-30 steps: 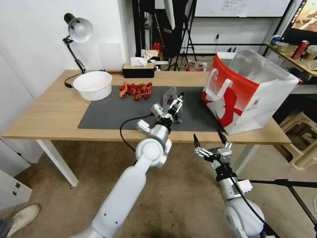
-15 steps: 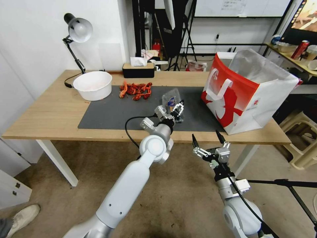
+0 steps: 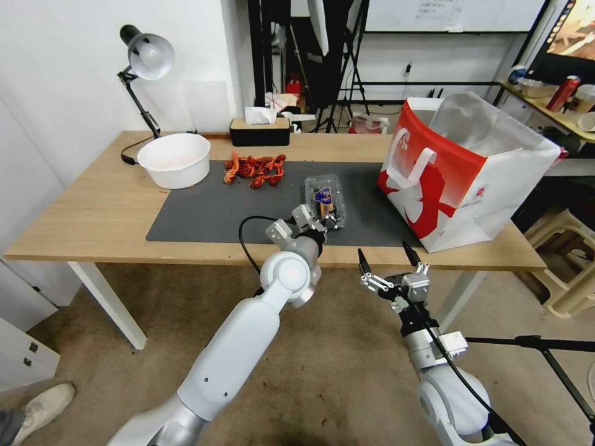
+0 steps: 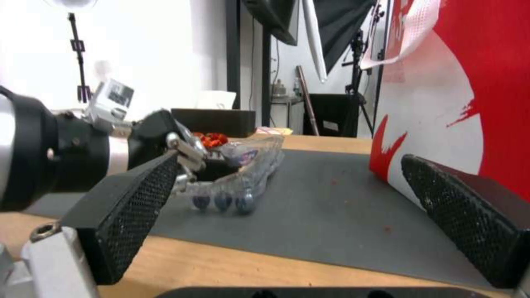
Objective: Close the takeout container lid, then place the container into the takeout bag.
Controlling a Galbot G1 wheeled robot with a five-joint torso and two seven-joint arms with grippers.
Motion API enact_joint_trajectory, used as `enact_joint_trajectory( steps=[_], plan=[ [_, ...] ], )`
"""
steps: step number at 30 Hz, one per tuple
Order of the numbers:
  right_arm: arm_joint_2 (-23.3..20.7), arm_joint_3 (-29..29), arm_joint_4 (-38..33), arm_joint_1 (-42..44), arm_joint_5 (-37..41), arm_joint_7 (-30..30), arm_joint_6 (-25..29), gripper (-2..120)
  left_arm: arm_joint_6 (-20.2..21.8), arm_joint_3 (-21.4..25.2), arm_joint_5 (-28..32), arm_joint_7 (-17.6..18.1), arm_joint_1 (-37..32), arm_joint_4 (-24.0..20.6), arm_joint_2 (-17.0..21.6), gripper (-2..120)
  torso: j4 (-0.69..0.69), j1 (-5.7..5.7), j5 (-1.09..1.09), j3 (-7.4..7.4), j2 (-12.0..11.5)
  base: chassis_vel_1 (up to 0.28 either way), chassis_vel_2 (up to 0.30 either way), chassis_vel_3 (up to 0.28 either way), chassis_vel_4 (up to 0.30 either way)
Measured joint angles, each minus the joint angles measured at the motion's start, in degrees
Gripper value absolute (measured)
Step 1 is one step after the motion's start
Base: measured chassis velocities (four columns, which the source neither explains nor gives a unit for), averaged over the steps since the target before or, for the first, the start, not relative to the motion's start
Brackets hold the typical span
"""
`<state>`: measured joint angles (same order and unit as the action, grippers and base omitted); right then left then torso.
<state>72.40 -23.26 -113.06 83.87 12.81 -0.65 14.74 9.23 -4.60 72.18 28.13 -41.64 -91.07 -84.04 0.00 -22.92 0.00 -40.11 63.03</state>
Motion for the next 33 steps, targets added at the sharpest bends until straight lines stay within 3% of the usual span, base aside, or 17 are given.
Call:
enact_joint_trajectory(
  steps=[6, 17, 20, 21, 24, 33],
  plan=[
    [-1.3, 0.3, -0.7, -1.5, 5.3, -0.4, -1.7, 100, 0.5, 0.0, -0.1, 1.2, 0.3, 0.1, 0.0, 0, 0.00, 0.00, 0.00, 0.00, 0.0, 0.000, 0.000, 0.000, 0.000],
    [-4.9, 0.5, -2.2, -8.5, 28.8, 3.0, -9.6, 100, 1.3, -0.1, -0.3, 2.1, 0.1, 0.0, 0.7, 0, 0.00, 0.00, 0.00, 0.01, 0.0, 0.000, 0.000, 0.000, 0.000],
    [-5.9, 1.1, -2.2, -11.7, 39.0, 5.1, -13.5, 100, 1.4, -0.2, -0.2, 2.3, 0.2, 0.0, 0.8, 0, 0.00, 0.00, 0.00, 0.01, 0.0, 0.000, 0.000, 0.000, 0.000],
    [-5.9, 1.1, -2.2, -11.7, 39.0, 5.1, -13.5, 100, 1.4, -0.2, -0.2, 2.3, 0.2, 0.0, 0.8, 0, 0.00, 0.00, 0.00, 0.01, 0.0, 0.000, 0.000, 0.000, 0.000],
    [-6.7, 2.2, -2.1, -16.2, 49.6, 8.8, -19.4, 100, 1.4, -0.2, -0.1, 2.5, 0.4, 0.0, 0.8, 0, 0.00, 0.00, -0.01, 0.01, 0.0, 0.000, 0.000, 0.000, 0.000],
    [-6.6, 4.7, 3.2, -27.7, 63.0, 17.8, -27.5, 100, 1.3, 0.0, 0.0, 2.7, 0.3, 0.0, 1.1, 0, 0.00, 0.00, -0.01, 0.00, 0.0, 0.000, 0.000, 0.000, 0.000]
  ],
)
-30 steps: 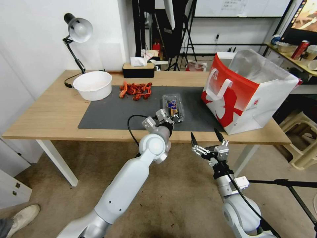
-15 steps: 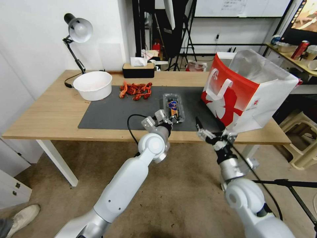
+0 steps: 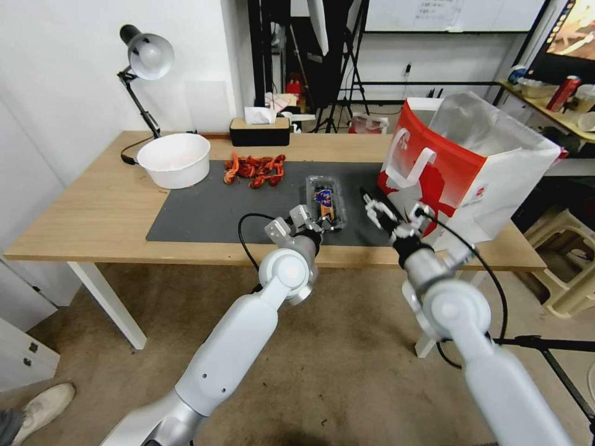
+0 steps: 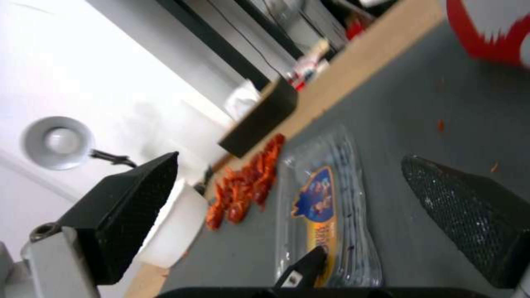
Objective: Close the takeout container lid, then place the container into the takeout bag.
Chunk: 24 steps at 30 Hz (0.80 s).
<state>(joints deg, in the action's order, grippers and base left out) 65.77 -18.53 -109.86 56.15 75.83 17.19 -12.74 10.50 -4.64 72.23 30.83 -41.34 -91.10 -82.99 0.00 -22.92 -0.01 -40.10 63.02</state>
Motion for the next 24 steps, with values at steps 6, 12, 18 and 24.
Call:
enact_joint_trajectory(
  steps=[6, 12, 18, 24],
  plan=[
    [0.9, 3.1, 7.5, -7.9, 1.1, 3.9, -4.3, 100, 0.0, 0.2, 0.1, 0.0, 0.0, 0.0, 0.2, 0, 0.00, 0.00, 0.00, 0.00, 0.0, 0.000, 0.000, 0.000, 0.000],
    [2.4, 5.4, 13.3, -14.4, 2.5, 5.6, -8.4, 100, 0.0, 0.5, 0.3, -0.1, 0.1, 0.3, -0.3, 0, 0.02, 0.00, 0.00, -0.01, 0.0, 0.000, 0.000, 0.000, 0.000],
    [3.5, 8.5, 18.7, -20.9, 4.6, 10.8, -16.2, 100, -0.1, 0.6, 0.5, -0.1, 0.0, 0.4, 0.1, 0, 0.00, 0.00, 0.00, -0.01, 0.0, 0.000, 0.000, 0.000, 0.000],
    [4.5, 8.8, 21.7, -23.1, 6.3, 13.1, -21.4, 100, -0.2, 0.8, 0.6, -0.2, -0.1, 0.4, 0.2, 0, 0.00, 0.00, 0.01, -0.01, 0.0, 0.000, 0.000, 0.000, 0.000]
  ],
)
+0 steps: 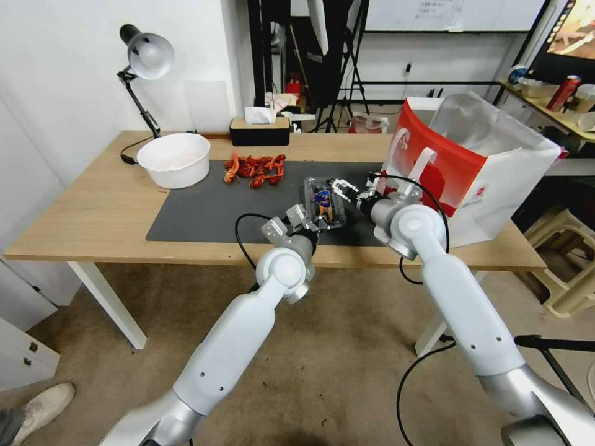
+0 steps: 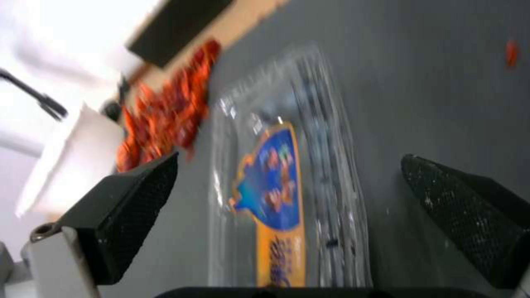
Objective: Close the takeout container lid, then place the container into the takeout bag.
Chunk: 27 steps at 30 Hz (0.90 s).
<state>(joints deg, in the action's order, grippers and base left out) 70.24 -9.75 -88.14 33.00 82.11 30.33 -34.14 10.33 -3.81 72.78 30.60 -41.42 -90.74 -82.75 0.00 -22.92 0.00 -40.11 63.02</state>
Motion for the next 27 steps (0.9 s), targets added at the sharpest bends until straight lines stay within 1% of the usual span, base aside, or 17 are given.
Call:
enact_joint_trajectory(
  steps=[1, 2, 4, 10, 13, 16, 17, 19, 20, 21, 22, 23, 24, 25, 26, 27],
  plan=[
    [0.1, 0.1, 0.7, -0.5, 0.3, 0.1, -1.4, 100, -0.1, 0.0, 0.0, -0.1, 0.0, 0.0, 0.1, 0, 0.00, 0.00, 0.00, 0.00, 0.0, 0.000, 0.000, 0.000, 0.000],
    [0.1, 0.1, 0.7, -0.5, 0.3, 0.1, -1.4, 100, -0.1, 0.0, 0.0, -0.1, 0.0, 0.0, 0.1, 0, 0.00, 0.00, 0.00, 0.00, 0.0, 0.000, 0.000, 0.000, 0.000],
    [0.6, 0.2, 1.9, -1.3, 1.2, 0.4, -3.4, 100, -0.1, 0.2, 0.1, -0.1, -0.1, 0.0, 0.2, 0, -0.01, 0.00, 0.00, 0.00, 0.0, 0.000, 0.000, 0.000, 0.000],
    [1.6, 0.0, 4.7, -3.0, 2.9, 1.2, -5.5, 100, -0.2, 0.2, 0.2, -0.1, -0.1, 0.0, 0.3, 0, 0.00, 0.00, 0.00, 0.00, 0.0, 0.000, 0.000, 0.000, 0.000],
    [2.0, -0.3, 5.7, -3.9, 4.1, 2.5, -7.0, 97, -0.2, 0.2, 0.2, -0.1, -0.1, 0.0, 0.3, 0, 0.00, 0.00, -0.01, 0.02, 0.0, 0.000, 0.000, 0.000, 0.000],
    [2.1, -0.5, 6.7, -4.4, 6.0, 3.1, -7.7, 83, -0.3, 0.2, 0.3, -0.1, -0.1, 0.0, 0.3, 0, -0.02, 0.01, -0.01, 0.02, 0.0, 0.000, 0.000, 0.000, 0.000],
    [2.1, -0.5, 6.7, -4.4, 6.0, 3.1, -7.7, 83, -0.3, 0.2, 0.3, -0.1, -0.1, 0.0, 0.3, 0, -0.02, 0.01, -0.01, 0.02, 0.0, 0.000, 0.000, 0.000, 0.000],
    [1.9, -0.2, 6.9, -4.5, 6.6, 2.9, -7.7, 76, -0.3, 0.3, 0.3, -0.2, -0.2, 0.0, 0.4, 0, -0.03, 0.01, -0.01, 0.02, 0.0, 0.000, 0.000, 0.000, 0.000],
    [1.9, 0.0, 7.1, -4.5, 6.8, 2.7, -7.8, 70, -0.3, 0.4, 0.4, -0.2, -0.1, 0.0, 0.4, 0, -0.02, 0.00, 0.00, 0.02, 0.0, 0.000, 0.000, 0.000, 0.000],
    [1.9, 0.0, 7.1, -4.5, 6.8, 2.7, -7.8, 70, -0.3, 0.4, 0.4, -0.2, -0.1, 0.0, 0.4, 0, -0.02, 0.00, 0.00, 0.02, 0.0, 0.000, 0.000, 0.000, 0.000],
    [1.9, 0.1, 7.2, -4.5, 6.8, 2.7, -7.8, 67, -0.3, 0.4, 0.4, -0.2, -0.1, 0.0, 0.4, 0, -0.01, 0.01, 0.00, 0.02, 0.0, 0.000, 0.000, 0.000, 0.000],
    [1.8, 0.2, 7.4, -4.5, 6.9, 2.6, -7.8, 58, -0.3, 0.4, 0.4, -0.2, -0.1, 0.0, 0.4, 0, -0.01, 0.01, 0.00, 0.02, 0.0, 0.000, 0.000, 0.000, 0.000],
    [1.8, 0.2, 7.4, -4.5, 6.9, 2.6, -7.8, 58, -0.3, 0.4, 0.4, -0.2, -0.1, 0.0, 0.4, 0, -0.01, 0.01, 0.00, 0.02, 0.0, 0.000, 0.000, 0.000, 0.000],
    [1.8, 0.3, 7.5, -4.5, 7.0, 2.5, -7.8, 55, -0.3, 0.5, 0.4, -0.2, -0.1, 0.0, 0.4, 0, -0.01, 0.01, 0.00, 0.02, 0.0, 0.000, 0.000, 0.000, 0.000],
    [1.8, 0.3, 7.6, -4.4, 7.0, 2.4, -7.8, 48, -0.3, 0.5, 0.4, -0.2, -0.2, -0.1, 0.5, 0, -0.01, 0.01, 0.00, 0.01, 0.0, 0.000, 0.000, 0.000, 0.000],
    [1.8, 0.4, 7.6, -4.4, 6.9, 2.3, -7.8, 45, -0.4, 0.5, 0.4, -0.2, -0.2, -0.1, 0.5, 0, -0.01, 0.00, 0.01, 0.00, 0.0, 0.000, 0.000, 0.000, 0.000]
  ],
)
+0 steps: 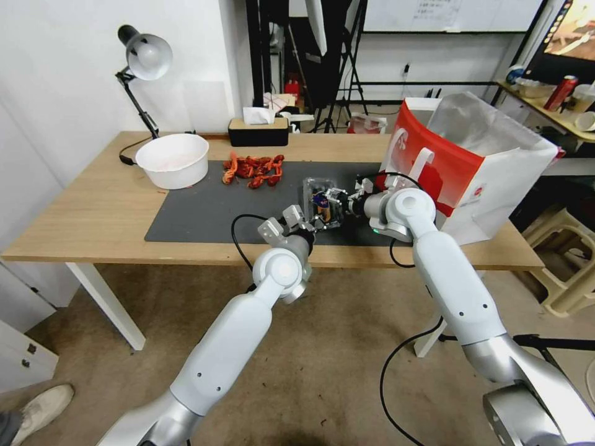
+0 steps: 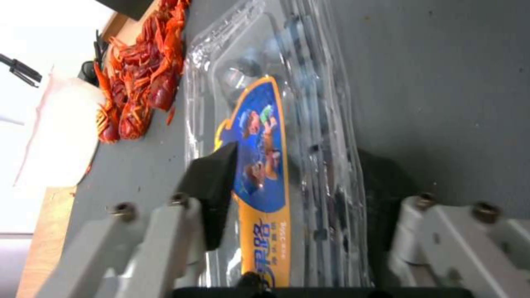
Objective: Close the takeout container lid, then place the container into the takeout bag.
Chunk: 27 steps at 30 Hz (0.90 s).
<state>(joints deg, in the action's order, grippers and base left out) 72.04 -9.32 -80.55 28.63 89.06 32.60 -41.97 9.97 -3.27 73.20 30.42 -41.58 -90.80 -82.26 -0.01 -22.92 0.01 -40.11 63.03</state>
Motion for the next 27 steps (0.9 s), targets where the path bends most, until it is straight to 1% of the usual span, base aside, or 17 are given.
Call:
enact_joint_trajectory(
  steps=[1, 2, 3, 4, 5, 6, 7, 8, 9, 11, 17, 20, 21, 23, 24, 26, 27],
  plan=[
    [0.0, 0.0, 0.1, 0.1, -0.1, -0.1, 0.0, 40, -0.1, 0.1, 0.0, 0.0, 0.0, 0.0, 0.0, 0, 0.00, 0.00, 0.00, 0.00, 0.0, 0.000, 0.000, 0.000, 0.000],
    [0.0, 0.0, 0.1, 0.1, -0.1, -0.1, 0.0, 40, -0.1, 0.1, 0.0, 0.0, 0.0, 0.0, 0.0, 0, 0.00, 0.00, 0.00, 0.00, 0.0, 0.000, 0.000, 0.000, 0.000],
    [0.0, 0.0, 0.1, 0.1, -0.2, -0.3, 0.0, 35, -0.1, 0.1, 0.1, 0.0, 0.0, -0.1, 0.2, 0, 0.01, 0.00, 0.00, 0.00, 0.0, 0.000, 0.000, 0.000, 0.000],
    [0.0, 0.0, 0.1, 0.1, -0.2, -0.3, 0.0, 35, -0.1, 0.1, 0.1, 0.0, 0.0, -0.1, 0.2, 0, 0.01, 0.00, 0.00, 0.00, 0.0, 0.000, 0.000, 0.000, 0.000],
    [0.1, 0.0, 0.2, 0.3, -0.2, -0.4, -0.1, 28, -0.1, 0.2, 0.2, 0.1, 0.0, -0.2, 0.2, 0, 0.02, 0.00, 0.01, -0.01, 0.0, 0.000, 0.000, 0.000, 0.000],
    [0.2, 0.0, 0.2, 0.3, -0.2, -0.5, -0.1, 26, -0.1, 0.2, 0.2, 0.1, 0.0, -0.2, 0.3, 0, 0.03, 0.00, 0.01, 0.00, 0.0, 0.000, 0.000, 0.000, 0.000],
    [0.2, 0.0, 0.1, 0.4, -0.3, -0.6, -0.1, 22, -0.1, 0.2, 0.3, 0.2, 0.0, -0.2, 0.3, 0, 0.03, 0.00, 0.01, 0.00, 0.0, 0.000, 0.000, 0.000, 0.000],
    [0.2, 0.0, 0.1, 0.4, -0.3, -0.6, -0.1, 22, -0.1, 0.2, 0.3, 0.2, 0.0, -0.2, 0.3, 0, 0.03, 0.00, 0.01, 0.00, 0.0, 0.000, 0.000, 0.000, 0.000],
    [0.2, 0.0, 0.1, 0.6, -0.3, -0.7, -0.1, 14, -0.1, 0.3, 0.3, 0.2, 0.0, -0.2, 0.4, 0, 0.03, 0.00, 0.01, 0.00, 0.0, 0.000, 0.000, 0.000, 0.000],
    [0.3, -0.2, 0.1, 0.7, -0.4, -0.7, -0.1, 10, -0.1, 0.5, 0.6, 0.2, 0.0, -0.4, 0.4, 0, 0.03, 0.00, 0.00, 0.00, 0.0, 0.000, 0.000, 0.000, 0.000],
    [0.4, -0.5, 0.0, 0.8, -0.6, -1.0, 0.0, 9, -0.5, 1.2, 0.8, 0.1, -0.4, -1.1, 0.9, 0, 0.03, 0.00, 0.00, -0.01, 0.0, 0.000, 0.000, 0.000, 0.000],
    [0.4, -0.5, -0.4, 0.8, -0.9, -1.3, 0.0, 9, -0.7, 2.2, 0.6, -0.1, -1.6, -3.5, 2.3, 0, 0.02, -0.01, -0.01, -0.01, 0.0, 0.000, 0.000, 0.000, 0.000],
    [0.4, -0.5, -0.4, 0.8, -0.9, -1.3, 0.0, 9, -0.7, 2.2, 0.6, -0.1, -1.6, -3.5, 2.3, 0, 0.02, -0.01, -0.01, -0.01, 0.0, 0.000, 0.000, 0.000, 0.000],
    [0.4, -0.5, -0.7, 0.8, -1.1, -1.3, 0.0, 9, -0.7, 2.9, -0.7, -0.7, -3.2, -5.7, 3.9, 0, 0.02, -0.01, -0.01, -0.01, 0.0, 0.000, 0.000, 0.000, 0.000],
    [0.4, -0.5, -0.7, 0.8, -1.1, -1.3, 0.0, 9, -0.7, 2.9, -0.7, -0.7, -3.2, -5.7, 3.9, 0, 0.02, -0.01, -0.01, -0.01, 0.0, 0.000, 0.000, 0.000, 0.000],
    [0.2, -0.5, -1.4, 0.8, -1.4, -1.7, 0.0, 9, -0.6, 4.2, -4.8, -2.7, -6.0, -9.2, 6.6, 0, 0.02, -0.01, -0.01, -0.01, 0.0, 0.000, 0.000, 0.000, 0.000],
    [0.0, -0.4, -1.8, 0.9, -1.8, -2.0, 0.0, 9, -0.6, 5.2, -7.1, -4.3, -7.7, -11.0, 8.0, 2, 0.03, -0.01, -0.01, -0.01, 0.0, 0.000, 0.000, 0.000, 0.000]
  ],
)
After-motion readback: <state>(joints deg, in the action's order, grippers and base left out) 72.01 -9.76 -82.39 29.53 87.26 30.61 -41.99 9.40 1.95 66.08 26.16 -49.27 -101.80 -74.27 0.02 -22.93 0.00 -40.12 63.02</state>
